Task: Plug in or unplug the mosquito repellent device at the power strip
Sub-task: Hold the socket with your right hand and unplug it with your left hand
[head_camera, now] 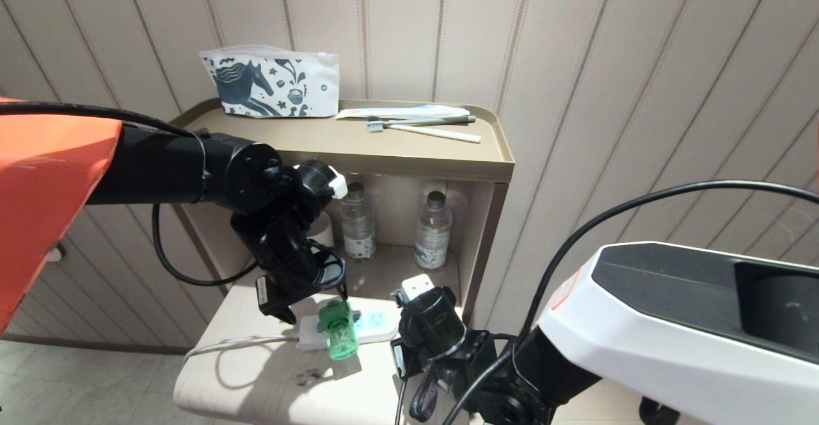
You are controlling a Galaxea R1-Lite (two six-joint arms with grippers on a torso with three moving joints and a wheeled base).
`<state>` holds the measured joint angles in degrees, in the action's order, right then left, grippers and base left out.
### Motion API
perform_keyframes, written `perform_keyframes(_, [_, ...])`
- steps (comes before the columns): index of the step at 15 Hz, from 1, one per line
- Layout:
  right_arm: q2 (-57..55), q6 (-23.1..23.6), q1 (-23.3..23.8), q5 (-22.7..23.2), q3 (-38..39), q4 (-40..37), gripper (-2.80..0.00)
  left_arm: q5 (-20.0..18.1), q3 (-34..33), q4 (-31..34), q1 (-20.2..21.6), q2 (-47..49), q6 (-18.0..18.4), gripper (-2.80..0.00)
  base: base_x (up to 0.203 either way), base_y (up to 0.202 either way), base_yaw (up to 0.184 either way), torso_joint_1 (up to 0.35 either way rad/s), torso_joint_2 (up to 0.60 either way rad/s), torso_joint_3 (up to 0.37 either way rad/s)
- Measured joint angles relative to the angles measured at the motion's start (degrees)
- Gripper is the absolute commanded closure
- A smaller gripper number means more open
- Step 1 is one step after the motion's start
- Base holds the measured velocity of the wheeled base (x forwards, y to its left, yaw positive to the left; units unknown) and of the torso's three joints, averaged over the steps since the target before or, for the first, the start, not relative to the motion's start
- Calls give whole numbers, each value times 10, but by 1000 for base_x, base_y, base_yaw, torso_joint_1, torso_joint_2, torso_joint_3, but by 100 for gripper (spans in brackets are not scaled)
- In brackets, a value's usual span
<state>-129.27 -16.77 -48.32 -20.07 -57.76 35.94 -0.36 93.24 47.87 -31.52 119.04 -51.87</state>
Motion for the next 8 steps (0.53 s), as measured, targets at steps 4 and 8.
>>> perform_keyframes(4, [-3, 0, 13, 1, 3, 33, 0, 1, 24, -1, -15, 31, -15, -280, 0, 0, 0, 0, 0, 0])
perform_keyframes(8, [-7, -1, 23, 3, 6, 37, 0, 2, 52, 0, -15, 67, -15, -280, 0, 0, 0, 0, 0, 0])
